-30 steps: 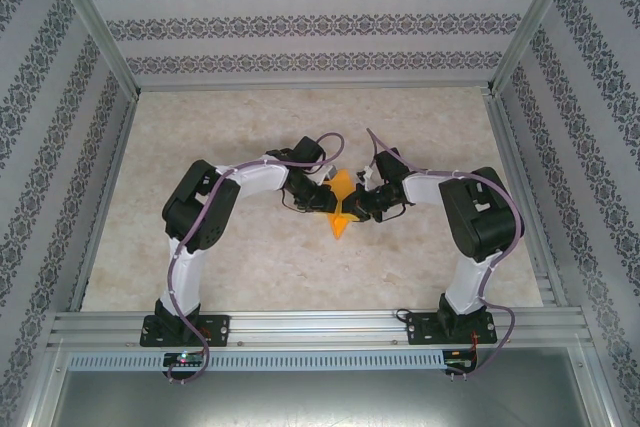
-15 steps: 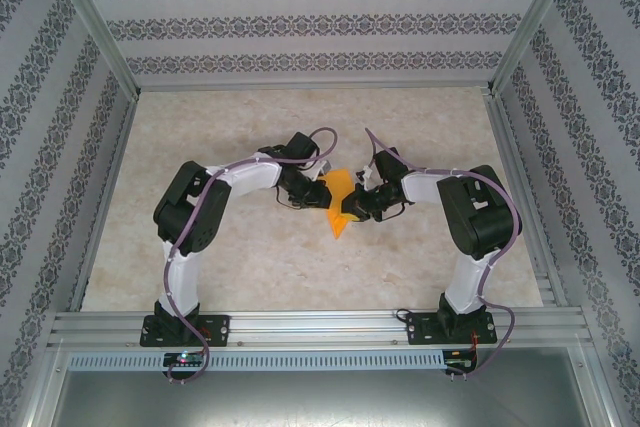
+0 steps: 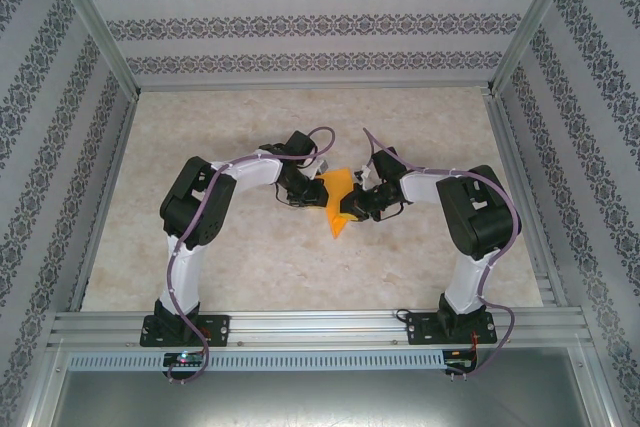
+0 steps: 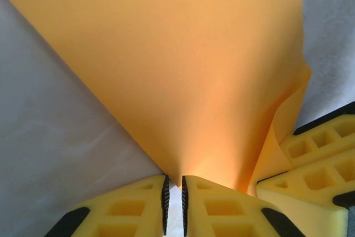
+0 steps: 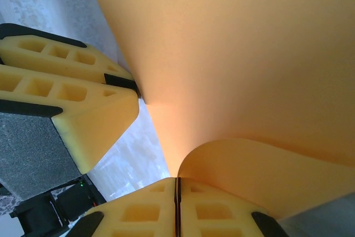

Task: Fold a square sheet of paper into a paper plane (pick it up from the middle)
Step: Third fold the triangle at the center of the table.

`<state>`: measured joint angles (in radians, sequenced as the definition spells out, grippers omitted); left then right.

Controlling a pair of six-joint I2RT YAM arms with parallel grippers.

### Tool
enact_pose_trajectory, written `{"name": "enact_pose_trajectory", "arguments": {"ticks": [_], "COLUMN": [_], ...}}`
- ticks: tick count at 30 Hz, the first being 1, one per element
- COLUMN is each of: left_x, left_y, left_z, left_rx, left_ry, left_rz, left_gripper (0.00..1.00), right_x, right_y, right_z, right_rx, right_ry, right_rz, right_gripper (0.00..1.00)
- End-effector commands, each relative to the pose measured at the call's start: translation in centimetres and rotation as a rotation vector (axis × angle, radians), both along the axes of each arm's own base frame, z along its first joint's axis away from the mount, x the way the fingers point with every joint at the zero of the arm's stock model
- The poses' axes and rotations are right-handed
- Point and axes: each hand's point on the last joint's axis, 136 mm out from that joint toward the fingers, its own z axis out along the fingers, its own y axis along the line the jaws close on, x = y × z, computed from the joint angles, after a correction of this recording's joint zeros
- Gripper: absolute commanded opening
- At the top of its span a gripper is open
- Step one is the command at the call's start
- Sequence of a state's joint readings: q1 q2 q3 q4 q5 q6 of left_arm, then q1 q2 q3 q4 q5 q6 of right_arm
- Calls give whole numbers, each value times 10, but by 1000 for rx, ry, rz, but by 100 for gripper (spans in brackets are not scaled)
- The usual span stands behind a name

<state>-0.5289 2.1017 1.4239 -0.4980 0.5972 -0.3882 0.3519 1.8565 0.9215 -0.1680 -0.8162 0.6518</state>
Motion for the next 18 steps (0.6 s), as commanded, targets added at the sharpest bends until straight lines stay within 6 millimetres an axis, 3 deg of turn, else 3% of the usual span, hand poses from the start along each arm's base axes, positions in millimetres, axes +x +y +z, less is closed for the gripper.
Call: {"name": "enact_pose_trajectory", "arguments": {"ticks": [1, 18], "left_x": [0, -3], "left_y": [1, 2], "left_z": [-12, -23], "left_rx": [16, 25], "left_ry": [15, 39], "left_rz": [-23, -30], "left_gripper": [18, 18], "right_x": [4, 10], "right_y": [6, 11], "right_z": [4, 0], "right_rx": [-2, -31], "right_ry": [-17, -14], "right_rz": [17, 32], "right_gripper": [9, 10]}}
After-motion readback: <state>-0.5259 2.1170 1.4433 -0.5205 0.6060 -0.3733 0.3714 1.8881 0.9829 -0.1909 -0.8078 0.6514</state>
